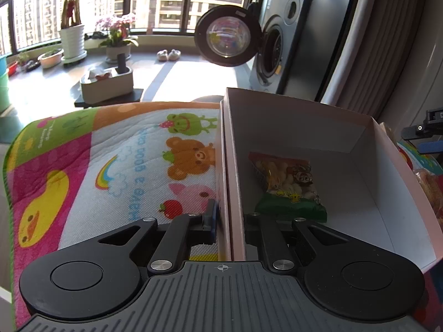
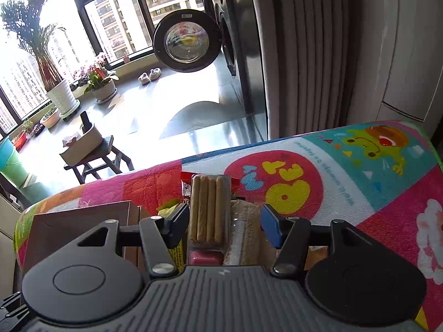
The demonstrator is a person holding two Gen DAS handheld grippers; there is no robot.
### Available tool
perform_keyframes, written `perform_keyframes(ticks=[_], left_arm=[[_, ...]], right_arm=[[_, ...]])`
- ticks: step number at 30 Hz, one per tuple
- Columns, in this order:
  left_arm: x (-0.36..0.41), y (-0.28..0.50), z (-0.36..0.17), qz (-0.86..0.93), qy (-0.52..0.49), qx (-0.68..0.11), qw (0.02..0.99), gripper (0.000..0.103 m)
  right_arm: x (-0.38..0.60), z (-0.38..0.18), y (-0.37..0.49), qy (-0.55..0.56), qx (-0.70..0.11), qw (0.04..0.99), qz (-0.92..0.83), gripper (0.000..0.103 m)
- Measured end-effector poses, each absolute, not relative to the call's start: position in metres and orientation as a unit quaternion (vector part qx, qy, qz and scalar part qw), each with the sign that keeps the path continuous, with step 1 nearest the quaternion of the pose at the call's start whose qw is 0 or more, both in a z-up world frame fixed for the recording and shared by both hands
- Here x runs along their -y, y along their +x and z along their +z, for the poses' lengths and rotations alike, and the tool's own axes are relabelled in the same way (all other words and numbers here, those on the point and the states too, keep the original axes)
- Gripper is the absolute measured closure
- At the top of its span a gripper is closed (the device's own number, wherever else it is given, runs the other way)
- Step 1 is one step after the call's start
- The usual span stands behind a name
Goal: Organize objects
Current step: 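Grasp the pink wafer-stick pack with the right tool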
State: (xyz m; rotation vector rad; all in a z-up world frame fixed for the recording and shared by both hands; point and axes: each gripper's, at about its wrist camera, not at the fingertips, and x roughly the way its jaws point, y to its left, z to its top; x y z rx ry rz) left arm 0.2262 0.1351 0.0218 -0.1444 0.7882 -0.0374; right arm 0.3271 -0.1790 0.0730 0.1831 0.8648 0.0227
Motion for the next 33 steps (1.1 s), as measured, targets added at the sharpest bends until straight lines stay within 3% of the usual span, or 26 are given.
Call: perform_keyframes(ticks=[6, 8, 9, 12, 13, 25, 33], left_arm=[[-0.138, 0.229, 0.021, -0.02, -0.068, -0.386, 0.92, 0.09], [-0.139, 0.228, 0.022, -0.022, -0.069, -0.386, 0.92, 0.09], [-0.139, 0.229, 0.022, -0.023, -0.069, -0.386, 0.92, 0.09], [-0.139, 0.228, 0.022, -0.023, -0.068, -0.386, 0.92, 0.09], [-0.139, 0.227, 0.022, -0.023, -0.068, -0.385, 0.92, 0.09], [-0.137, 0.227, 0.023, -0.025, -0.068, -0.388, 0.919, 0.09], [-0.136, 0.228, 0.024, -0.022, -0.059, -0.39, 0.919, 0.09]], right_arm=[[0.15, 0.044, 0.354, 0.049, -0.417, 0.908, 0.007, 0.046], [0.15, 0.043, 0.356, 0.038, -0.413, 0.91, 0.01, 0.055], [0.149, 0.043, 0.356, 0.034, -0.415, 0.909, 0.016, 0.066], [0.153, 0.05, 0.345, 0.034, -0.411, 0.911, 0.027, 0.067], [0.154, 0.055, 0.339, 0.032, -0.406, 0.913, 0.031, 0.072], [0.182, 0.145, 0.196, 0.019, -0.355, 0.932, 0.069, 0.072], [0.191, 0.153, 0.113, 0.023, -0.416, 0.902, 0.111, 0.073]])
